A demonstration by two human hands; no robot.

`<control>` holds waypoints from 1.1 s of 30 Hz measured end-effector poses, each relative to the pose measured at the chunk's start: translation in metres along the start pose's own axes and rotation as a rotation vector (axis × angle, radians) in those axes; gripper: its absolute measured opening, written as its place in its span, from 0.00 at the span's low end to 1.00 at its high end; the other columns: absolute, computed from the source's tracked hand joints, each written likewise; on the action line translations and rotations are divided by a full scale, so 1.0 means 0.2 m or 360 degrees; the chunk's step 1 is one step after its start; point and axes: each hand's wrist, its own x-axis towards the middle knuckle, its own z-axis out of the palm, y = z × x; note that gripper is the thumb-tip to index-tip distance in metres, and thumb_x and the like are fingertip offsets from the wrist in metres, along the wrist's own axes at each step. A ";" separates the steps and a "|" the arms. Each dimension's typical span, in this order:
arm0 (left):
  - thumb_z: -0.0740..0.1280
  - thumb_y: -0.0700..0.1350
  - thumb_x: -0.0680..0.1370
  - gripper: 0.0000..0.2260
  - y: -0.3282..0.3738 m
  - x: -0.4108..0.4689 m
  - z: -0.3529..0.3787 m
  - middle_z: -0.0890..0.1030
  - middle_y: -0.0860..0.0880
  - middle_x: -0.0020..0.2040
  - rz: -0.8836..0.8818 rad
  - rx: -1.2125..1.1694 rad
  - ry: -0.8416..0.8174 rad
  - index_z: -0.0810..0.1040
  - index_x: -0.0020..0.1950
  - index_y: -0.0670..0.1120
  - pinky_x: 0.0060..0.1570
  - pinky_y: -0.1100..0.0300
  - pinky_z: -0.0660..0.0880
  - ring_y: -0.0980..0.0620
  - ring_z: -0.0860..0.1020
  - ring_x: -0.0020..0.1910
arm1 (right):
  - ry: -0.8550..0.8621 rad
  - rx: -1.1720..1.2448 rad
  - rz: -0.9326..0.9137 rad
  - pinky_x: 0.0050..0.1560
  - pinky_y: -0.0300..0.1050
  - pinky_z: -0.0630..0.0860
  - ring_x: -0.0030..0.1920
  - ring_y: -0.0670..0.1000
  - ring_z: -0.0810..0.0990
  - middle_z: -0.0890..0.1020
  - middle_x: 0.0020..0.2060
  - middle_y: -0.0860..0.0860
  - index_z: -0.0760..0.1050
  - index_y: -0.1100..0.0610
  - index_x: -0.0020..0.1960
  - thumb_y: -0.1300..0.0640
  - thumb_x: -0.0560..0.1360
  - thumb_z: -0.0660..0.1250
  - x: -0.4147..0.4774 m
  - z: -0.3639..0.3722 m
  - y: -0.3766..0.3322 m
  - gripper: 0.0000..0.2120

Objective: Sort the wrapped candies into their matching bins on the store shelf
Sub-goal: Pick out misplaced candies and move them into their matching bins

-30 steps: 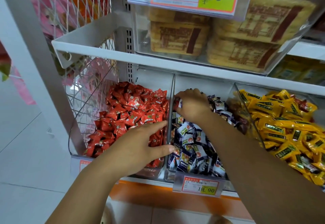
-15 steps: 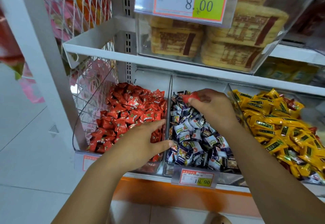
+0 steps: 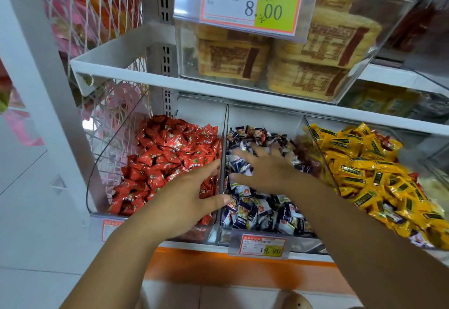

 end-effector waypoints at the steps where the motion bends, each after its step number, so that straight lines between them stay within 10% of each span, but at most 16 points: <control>1: 0.67 0.57 0.75 0.34 0.00 0.00 0.00 0.64 0.64 0.72 0.0002 -0.0002 -0.0007 0.52 0.76 0.63 0.65 0.67 0.58 0.64 0.61 0.71 | 0.0048 -0.0034 -0.0010 0.70 0.73 0.41 0.75 0.65 0.39 0.44 0.78 0.48 0.44 0.32 0.75 0.26 0.73 0.48 -0.01 0.02 -0.03 0.33; 8: 0.66 0.56 0.76 0.33 0.03 -0.01 -0.01 0.64 0.65 0.71 0.0029 0.0008 -0.0022 0.49 0.73 0.68 0.62 0.69 0.58 0.69 0.59 0.64 | -0.0056 0.0210 -0.0080 0.71 0.70 0.36 0.77 0.60 0.42 0.49 0.78 0.45 0.53 0.34 0.74 0.35 0.80 0.42 -0.18 0.01 -0.04 0.23; 12: 0.67 0.56 0.75 0.34 0.03 -0.01 0.00 0.64 0.66 0.69 0.0005 0.0023 -0.0008 0.51 0.75 0.64 0.62 0.70 0.57 0.69 0.59 0.66 | 0.0593 0.0431 0.0065 0.59 0.48 0.73 0.54 0.56 0.78 0.81 0.58 0.54 0.75 0.50 0.64 0.55 0.83 0.52 -0.05 -0.15 0.09 0.16; 16: 0.67 0.58 0.74 0.35 0.01 0.00 0.00 0.63 0.69 0.66 0.0003 -0.0018 -0.0015 0.51 0.75 0.65 0.63 0.69 0.58 0.69 0.60 0.66 | 0.0399 0.0144 0.0273 0.48 0.46 0.74 0.54 0.56 0.77 0.78 0.61 0.55 0.76 0.53 0.64 0.61 0.80 0.57 0.16 -0.20 0.18 0.15; 23: 0.63 0.65 0.67 0.36 0.00 0.01 0.00 0.62 0.72 0.66 -0.0002 -0.0029 -0.0036 0.51 0.73 0.69 0.64 0.68 0.59 0.68 0.60 0.69 | 0.0195 0.0323 0.0115 0.66 0.56 0.67 0.68 0.61 0.64 0.68 0.70 0.56 0.60 0.44 0.75 0.51 0.79 0.63 0.28 -0.15 0.28 0.26; 33: 0.67 0.60 0.72 0.35 -0.02 0.02 -0.01 0.63 0.71 0.66 -0.0010 -0.0008 -0.0019 0.52 0.75 0.66 0.62 0.68 0.60 0.68 0.61 0.68 | 0.0509 0.0962 0.0021 0.41 0.42 0.72 0.44 0.49 0.78 0.80 0.48 0.46 0.79 0.47 0.48 0.50 0.74 0.71 0.20 -0.27 0.33 0.04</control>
